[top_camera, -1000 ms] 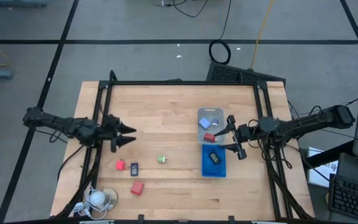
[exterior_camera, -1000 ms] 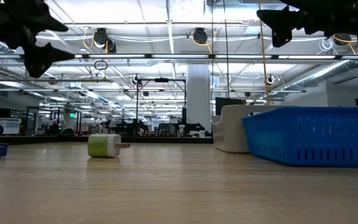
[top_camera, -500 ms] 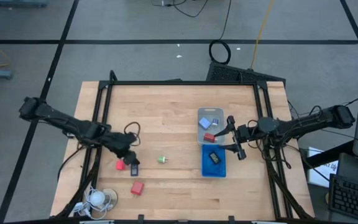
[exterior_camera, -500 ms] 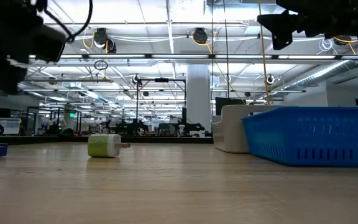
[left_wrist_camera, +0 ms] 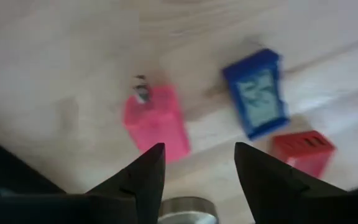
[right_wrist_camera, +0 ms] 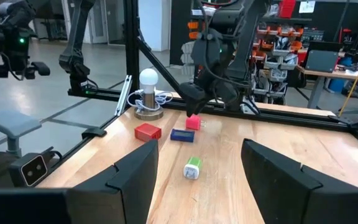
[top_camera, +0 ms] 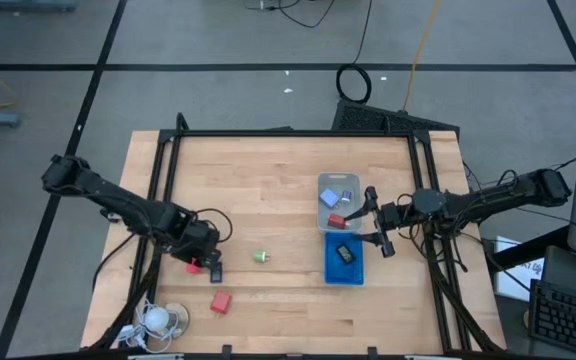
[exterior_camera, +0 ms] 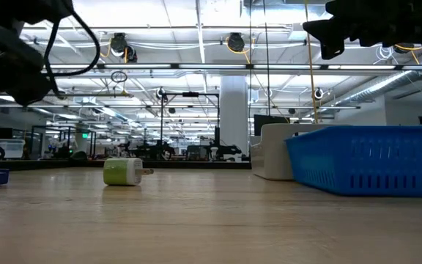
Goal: Pick & Place Office items
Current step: Put the pink charger adapter into the gray bin
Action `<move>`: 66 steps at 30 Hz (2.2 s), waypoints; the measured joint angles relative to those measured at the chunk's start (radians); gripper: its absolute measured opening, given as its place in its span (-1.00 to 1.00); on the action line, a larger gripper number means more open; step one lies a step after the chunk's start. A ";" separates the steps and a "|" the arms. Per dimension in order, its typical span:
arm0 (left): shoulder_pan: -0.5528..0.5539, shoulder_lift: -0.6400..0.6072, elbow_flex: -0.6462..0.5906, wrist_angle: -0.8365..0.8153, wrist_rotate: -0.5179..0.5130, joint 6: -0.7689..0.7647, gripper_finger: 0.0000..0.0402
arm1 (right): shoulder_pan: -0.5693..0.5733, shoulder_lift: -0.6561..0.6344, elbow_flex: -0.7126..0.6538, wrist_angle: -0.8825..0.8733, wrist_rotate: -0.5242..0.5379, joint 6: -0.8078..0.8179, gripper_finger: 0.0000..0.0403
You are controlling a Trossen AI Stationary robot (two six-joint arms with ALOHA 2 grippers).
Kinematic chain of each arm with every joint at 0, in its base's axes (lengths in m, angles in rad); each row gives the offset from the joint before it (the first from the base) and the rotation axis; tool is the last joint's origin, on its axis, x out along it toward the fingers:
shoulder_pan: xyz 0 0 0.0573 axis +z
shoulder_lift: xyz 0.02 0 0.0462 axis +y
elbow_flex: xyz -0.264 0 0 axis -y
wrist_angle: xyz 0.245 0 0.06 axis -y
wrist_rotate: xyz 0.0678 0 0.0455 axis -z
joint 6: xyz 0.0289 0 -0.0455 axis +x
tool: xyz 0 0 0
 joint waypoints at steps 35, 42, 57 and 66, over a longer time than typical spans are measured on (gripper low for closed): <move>-0.060 0.102 0.011 -0.058 -0.018 -0.186 0.61 | 0.001 0.000 0.000 -0.106 0.000 -0.025 0.10; -0.100 0.164 0.011 -0.135 -0.049 -0.277 0.58 | 0.001 0.000 0.000 -0.107 0.000 -0.024 0.10; -0.151 0.249 0.012 -0.023 -0.080 -0.250 0.38 | 0.001 0.000 0.000 -0.108 0.000 -0.024 0.10; -0.153 0.249 0.014 -0.025 -0.208 -0.242 0.13 | 0.001 0.000 0.000 -0.109 0.000 -0.024 0.10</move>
